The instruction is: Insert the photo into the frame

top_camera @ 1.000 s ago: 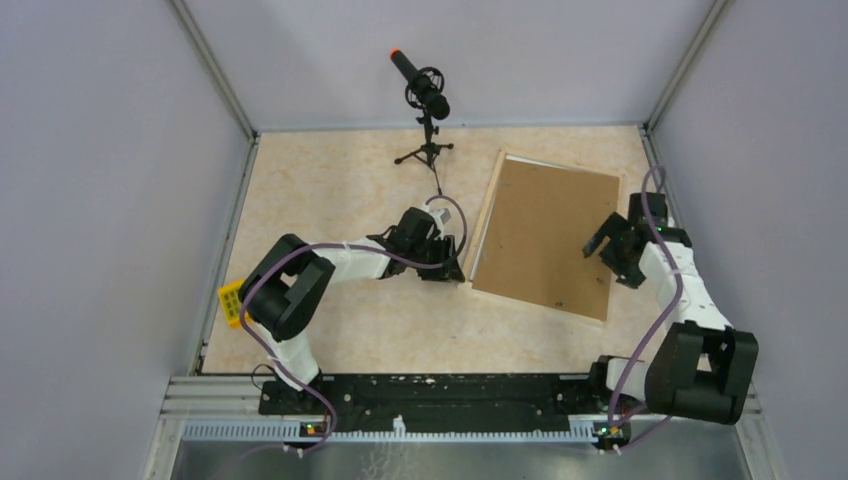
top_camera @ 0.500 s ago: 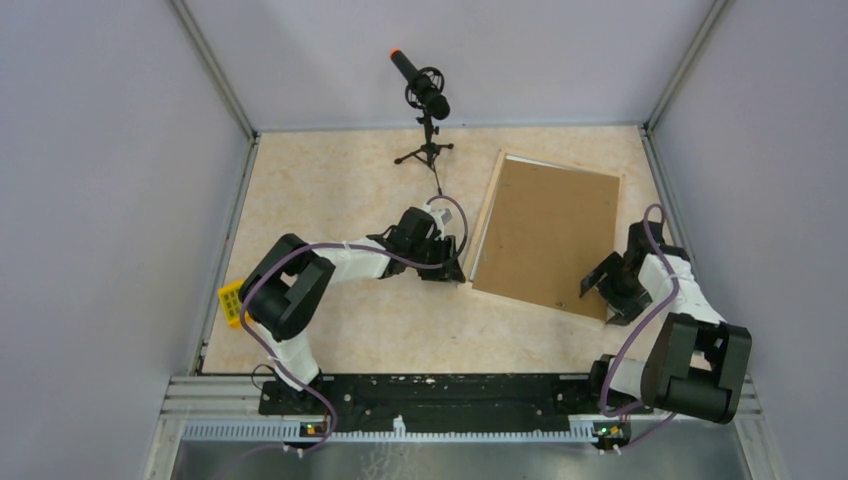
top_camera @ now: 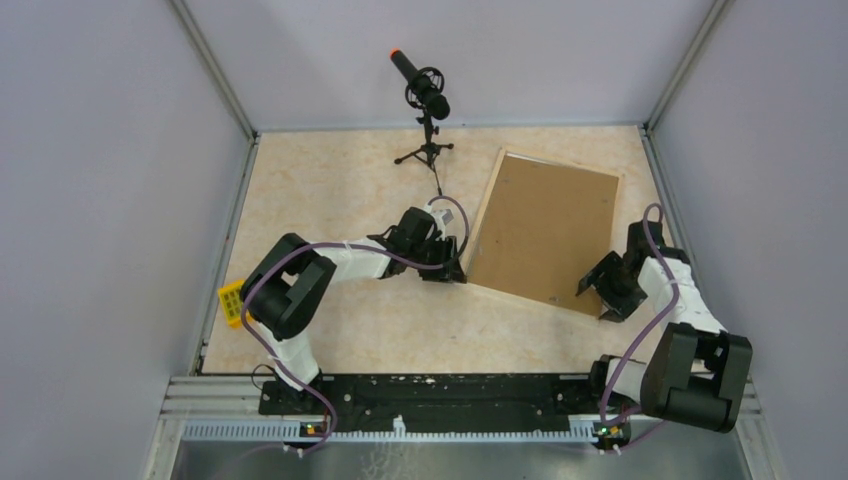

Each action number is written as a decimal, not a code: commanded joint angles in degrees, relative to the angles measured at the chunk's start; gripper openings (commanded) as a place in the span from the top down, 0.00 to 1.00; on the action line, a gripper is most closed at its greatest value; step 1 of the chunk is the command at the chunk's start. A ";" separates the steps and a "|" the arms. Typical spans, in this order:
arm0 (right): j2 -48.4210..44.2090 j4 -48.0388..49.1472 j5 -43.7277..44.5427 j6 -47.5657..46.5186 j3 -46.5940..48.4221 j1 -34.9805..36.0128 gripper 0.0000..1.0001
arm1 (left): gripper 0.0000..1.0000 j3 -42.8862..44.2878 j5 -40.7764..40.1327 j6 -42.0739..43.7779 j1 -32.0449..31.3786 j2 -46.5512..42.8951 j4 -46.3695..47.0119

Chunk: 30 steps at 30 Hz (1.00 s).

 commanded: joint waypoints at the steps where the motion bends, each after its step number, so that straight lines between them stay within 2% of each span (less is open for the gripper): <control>1: -0.77 1.28 -0.34 0.25 2.78 1.13 0.32 | 0.48 0.67 -0.26 1.08 -0.06 1.72 -0.64; 12: 2.20 5.94 -1.26 1.70 3.24 5.35 0.33 | 0.51 0.14 -0.28 0.67 -0.02 0.84 -0.58; 17: 1.91 4.96 2.85 1.08 4.23 5.63 0.32 | 0.51 0.22 -0.54 0.35 -0.05 0.32 -0.94; 23: 1.88 5.69 10.58 -3.18 5.14 5.63 0.25 | 0.51 0.83 -1.77 0.26 -0.06 -0.28 -1.99; 27: 1.60 3.61 7.83 -5.57 6.98 6.83 0.24 | 0.46 1.01 -1.73 0.12 -0.06 -1.14 -2.20; 30: 0.04 3.19 0.91 -8.69 8.64 12.20 0.24 | 0.43 1.35 -2.43 0.28 -0.06 -1.65 -4.01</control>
